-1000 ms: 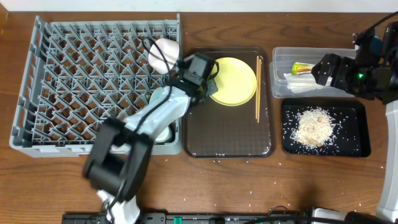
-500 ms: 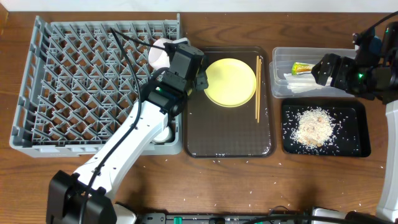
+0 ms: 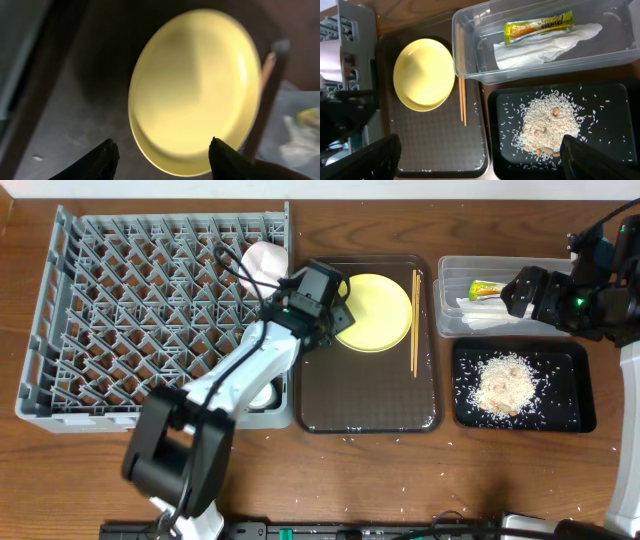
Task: Sort waste into correct bins and load items into the dishwasher
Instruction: 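Drag the yellow plate across the tray and tilt its edge up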
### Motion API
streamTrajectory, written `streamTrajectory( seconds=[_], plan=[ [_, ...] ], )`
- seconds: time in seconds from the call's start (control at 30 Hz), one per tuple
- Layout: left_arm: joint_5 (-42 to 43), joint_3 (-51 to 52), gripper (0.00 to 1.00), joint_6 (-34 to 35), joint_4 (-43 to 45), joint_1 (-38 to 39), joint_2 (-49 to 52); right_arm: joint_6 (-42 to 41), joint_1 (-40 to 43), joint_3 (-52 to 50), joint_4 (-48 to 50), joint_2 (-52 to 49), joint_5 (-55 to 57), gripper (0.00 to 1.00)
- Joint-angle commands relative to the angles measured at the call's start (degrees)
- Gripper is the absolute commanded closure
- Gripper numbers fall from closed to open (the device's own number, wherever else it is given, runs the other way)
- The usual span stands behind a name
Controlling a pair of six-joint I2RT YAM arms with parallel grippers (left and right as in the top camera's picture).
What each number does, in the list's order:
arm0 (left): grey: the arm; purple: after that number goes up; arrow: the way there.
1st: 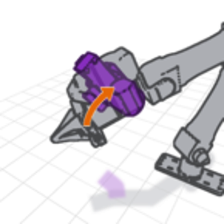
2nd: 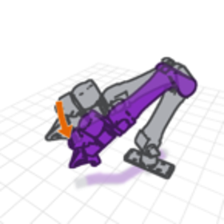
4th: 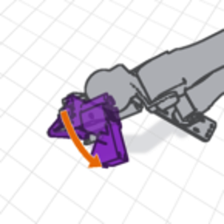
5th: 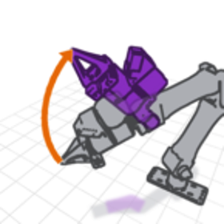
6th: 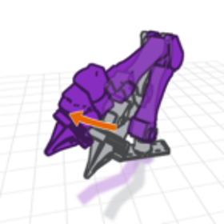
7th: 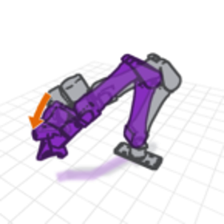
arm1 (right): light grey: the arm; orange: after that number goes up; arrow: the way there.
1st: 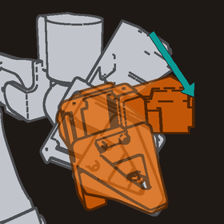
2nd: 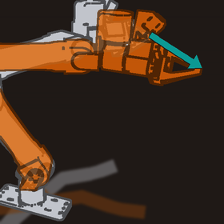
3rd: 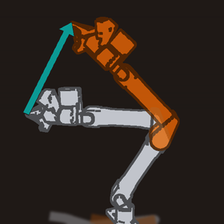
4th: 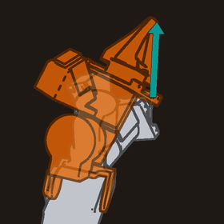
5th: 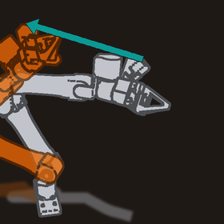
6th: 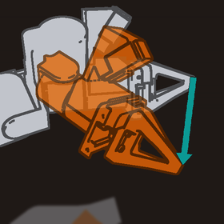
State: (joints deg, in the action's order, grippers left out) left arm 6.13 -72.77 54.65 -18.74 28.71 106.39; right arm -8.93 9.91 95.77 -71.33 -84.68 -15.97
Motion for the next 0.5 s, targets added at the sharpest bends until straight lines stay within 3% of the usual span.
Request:
streamTrajectory(
  seconds=[0.0, 0.47],
  plan=[
    [3.93, -0.2, 0.41, 1.84, 1.05, -0.09, 3.41, -0.22, 0.24, 0.5, -0.09, 0.04, 0.11, 0.01],
    [6.51, -0.2, 0.46, 2.69, 7.02, -0.09, 11.32, -0.22, 0.24, 0.5, -0.09, 0.04, 0.11, 0.01]
  ],
)
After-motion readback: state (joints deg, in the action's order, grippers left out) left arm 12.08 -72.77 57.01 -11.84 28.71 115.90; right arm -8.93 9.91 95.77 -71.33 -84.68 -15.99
